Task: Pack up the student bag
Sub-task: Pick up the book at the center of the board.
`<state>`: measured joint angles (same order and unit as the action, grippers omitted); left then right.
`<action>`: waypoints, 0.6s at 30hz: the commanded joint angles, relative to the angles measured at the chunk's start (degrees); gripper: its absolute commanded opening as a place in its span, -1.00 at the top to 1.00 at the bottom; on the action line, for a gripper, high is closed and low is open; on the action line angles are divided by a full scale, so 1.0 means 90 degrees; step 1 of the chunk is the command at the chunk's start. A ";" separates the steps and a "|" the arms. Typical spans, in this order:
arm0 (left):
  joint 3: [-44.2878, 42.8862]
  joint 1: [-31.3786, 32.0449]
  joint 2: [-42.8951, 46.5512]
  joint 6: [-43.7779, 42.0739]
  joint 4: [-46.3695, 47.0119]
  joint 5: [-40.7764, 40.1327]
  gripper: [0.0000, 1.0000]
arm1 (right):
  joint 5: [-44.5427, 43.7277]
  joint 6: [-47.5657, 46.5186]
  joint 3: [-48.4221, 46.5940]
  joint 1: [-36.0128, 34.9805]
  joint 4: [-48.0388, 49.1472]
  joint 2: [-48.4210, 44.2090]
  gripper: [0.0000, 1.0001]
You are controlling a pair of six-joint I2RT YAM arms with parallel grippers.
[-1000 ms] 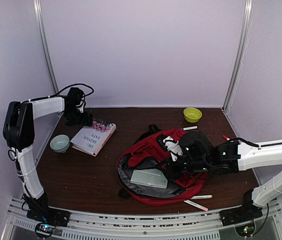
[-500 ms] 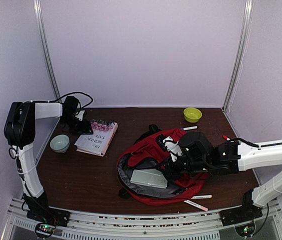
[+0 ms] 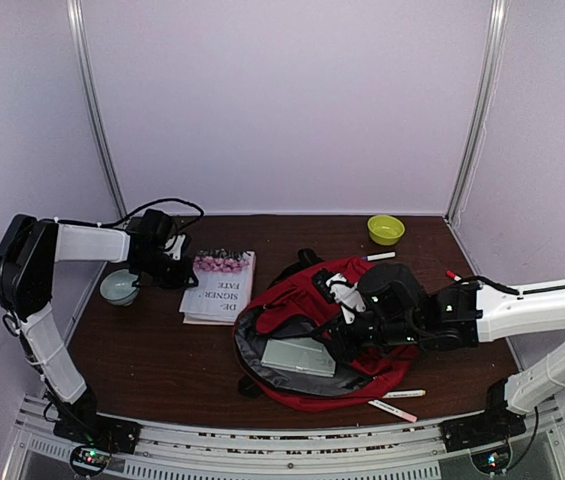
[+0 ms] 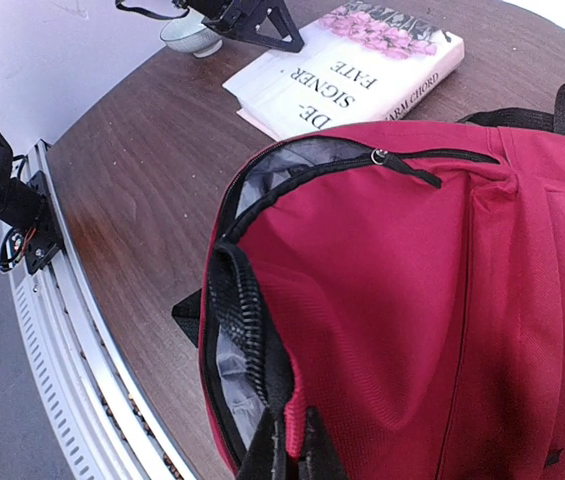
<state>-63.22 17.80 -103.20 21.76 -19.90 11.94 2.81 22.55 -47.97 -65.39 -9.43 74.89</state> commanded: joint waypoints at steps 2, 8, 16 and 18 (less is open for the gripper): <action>0.1025 0.0508 0.0395 0.0444 -0.0128 -0.0193 0.94 | -0.0093 0.0077 -0.0031 -0.0081 0.0029 -0.0141 1.00; 0.1441 0.0707 0.1452 0.0655 -0.0162 -0.0368 1.00 | -0.0091 0.0083 -0.0116 -0.0137 0.0003 -0.0108 1.00; 0.1517 0.0752 0.2923 0.0765 -0.0512 -0.0434 1.00 | -0.0169 0.0045 -0.0189 -0.0149 -0.0012 -0.0157 1.00; 0.1534 0.0790 0.3288 0.0792 -0.0635 -0.0464 1.00 | -0.0331 0.0051 -0.0243 -0.0151 -0.0046 -0.0149 1.00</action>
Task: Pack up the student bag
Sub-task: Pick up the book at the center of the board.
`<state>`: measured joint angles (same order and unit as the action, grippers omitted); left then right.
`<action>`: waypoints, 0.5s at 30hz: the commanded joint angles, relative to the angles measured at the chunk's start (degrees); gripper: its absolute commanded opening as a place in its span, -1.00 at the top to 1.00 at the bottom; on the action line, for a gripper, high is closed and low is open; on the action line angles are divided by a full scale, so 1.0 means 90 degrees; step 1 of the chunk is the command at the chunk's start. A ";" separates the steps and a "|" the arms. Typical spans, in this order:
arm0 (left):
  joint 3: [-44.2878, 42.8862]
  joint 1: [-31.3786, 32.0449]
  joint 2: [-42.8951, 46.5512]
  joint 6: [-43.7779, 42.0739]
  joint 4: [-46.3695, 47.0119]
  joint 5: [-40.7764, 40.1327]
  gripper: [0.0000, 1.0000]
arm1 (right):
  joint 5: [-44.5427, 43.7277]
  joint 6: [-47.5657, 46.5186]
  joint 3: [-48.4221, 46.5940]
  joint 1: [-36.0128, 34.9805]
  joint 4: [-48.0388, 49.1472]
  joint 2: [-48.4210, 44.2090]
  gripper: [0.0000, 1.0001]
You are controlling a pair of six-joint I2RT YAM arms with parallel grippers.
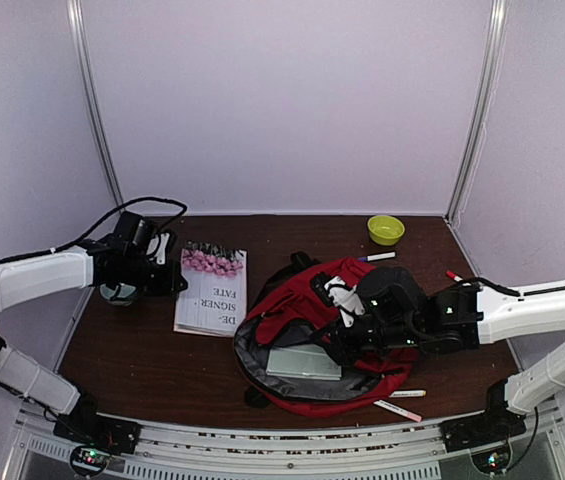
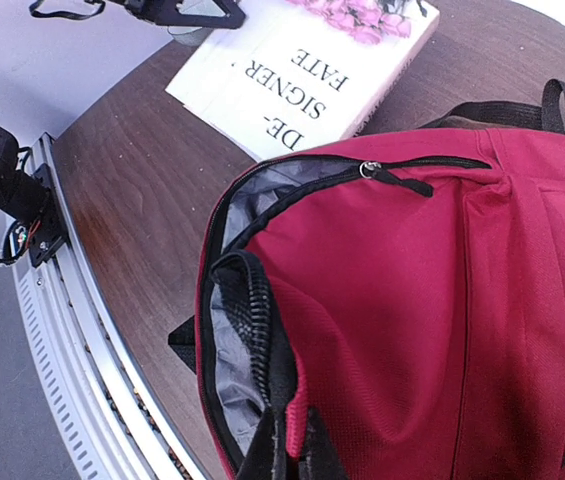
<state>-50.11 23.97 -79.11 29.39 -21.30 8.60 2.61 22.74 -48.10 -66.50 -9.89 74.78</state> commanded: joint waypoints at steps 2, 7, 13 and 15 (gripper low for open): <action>0.0128 0.0155 0.0955 -0.0039 -0.0548 -0.0086 1.00 | -0.0543 0.0033 -0.0337 -0.0019 -0.0078 -0.0110 1.00; 0.0339 0.0371 0.1635 0.0065 -0.0705 -0.0155 1.00 | -0.0890 0.0009 -0.0610 0.0010 -0.0220 0.0047 1.00; 0.0538 0.0825 0.2609 0.0325 -0.0917 -0.0421 1.00 | -0.1280 0.0140 -0.0908 0.0113 -0.0340 0.0334 1.00; 0.0529 0.0924 0.2914 0.0405 -0.1082 -0.0470 1.00 | -0.1427 0.0215 -0.1025 0.0173 -0.0394 0.0440 1.00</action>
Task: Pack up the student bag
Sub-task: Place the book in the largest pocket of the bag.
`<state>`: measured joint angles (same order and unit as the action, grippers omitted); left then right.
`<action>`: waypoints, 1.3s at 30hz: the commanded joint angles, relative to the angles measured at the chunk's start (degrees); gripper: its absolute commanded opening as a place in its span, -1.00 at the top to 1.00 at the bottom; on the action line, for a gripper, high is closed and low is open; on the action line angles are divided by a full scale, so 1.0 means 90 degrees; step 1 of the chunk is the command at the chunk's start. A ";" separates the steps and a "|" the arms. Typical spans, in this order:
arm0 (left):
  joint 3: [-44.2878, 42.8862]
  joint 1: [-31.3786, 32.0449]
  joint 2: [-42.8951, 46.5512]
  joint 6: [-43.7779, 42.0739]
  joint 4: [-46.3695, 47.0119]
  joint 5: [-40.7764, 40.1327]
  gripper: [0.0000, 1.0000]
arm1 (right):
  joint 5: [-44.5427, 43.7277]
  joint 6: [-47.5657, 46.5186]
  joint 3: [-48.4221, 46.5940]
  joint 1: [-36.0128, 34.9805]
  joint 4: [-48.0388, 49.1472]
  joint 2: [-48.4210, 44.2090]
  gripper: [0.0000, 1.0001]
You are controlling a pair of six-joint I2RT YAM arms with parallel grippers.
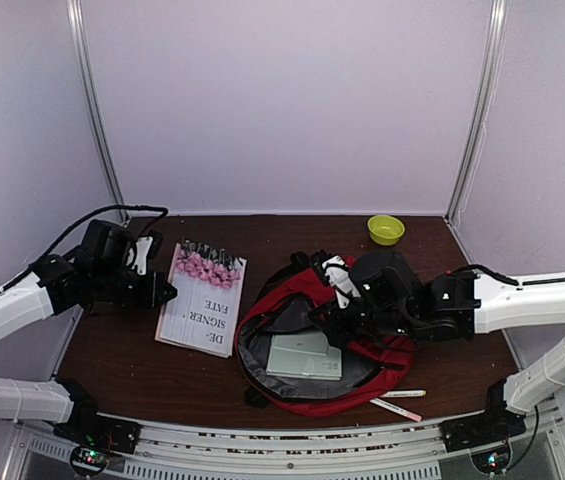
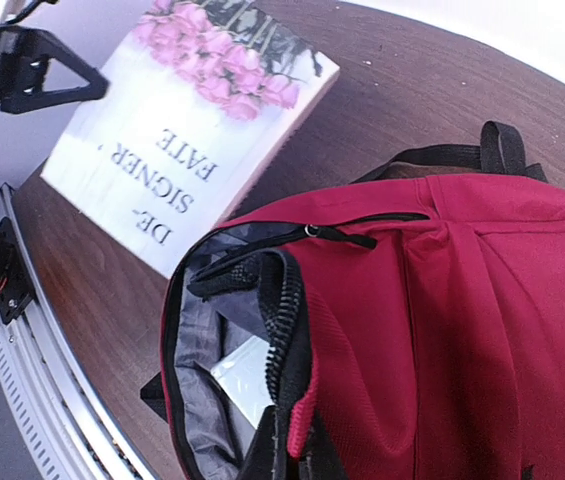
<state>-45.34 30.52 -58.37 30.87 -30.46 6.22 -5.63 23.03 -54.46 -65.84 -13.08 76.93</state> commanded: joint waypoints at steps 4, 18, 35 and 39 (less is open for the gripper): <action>-0.0001 0.0284 0.1178 0.0485 -0.0386 -0.0192 1.00 | -0.0923 0.0385 -0.0667 0.0218 -0.0326 0.0505 1.00; 0.0375 0.1149 0.1994 0.1305 -0.0139 0.0390 1.00 | -0.1111 0.0209 -0.1606 0.0490 -0.0480 0.1066 1.00; 0.0090 0.2308 0.1292 0.1219 0.0199 0.0437 1.00 | -0.0808 0.0166 -0.1744 0.0712 -0.0376 0.0980 1.00; 0.0168 0.2667 0.1356 0.1350 0.0318 0.0372 1.00 | -0.0962 0.0182 -0.1807 0.0807 -0.0435 0.0955 1.00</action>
<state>-42.44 52.07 -47.03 42.17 -33.28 9.08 -12.34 25.23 -68.14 -59.61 -18.81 86.28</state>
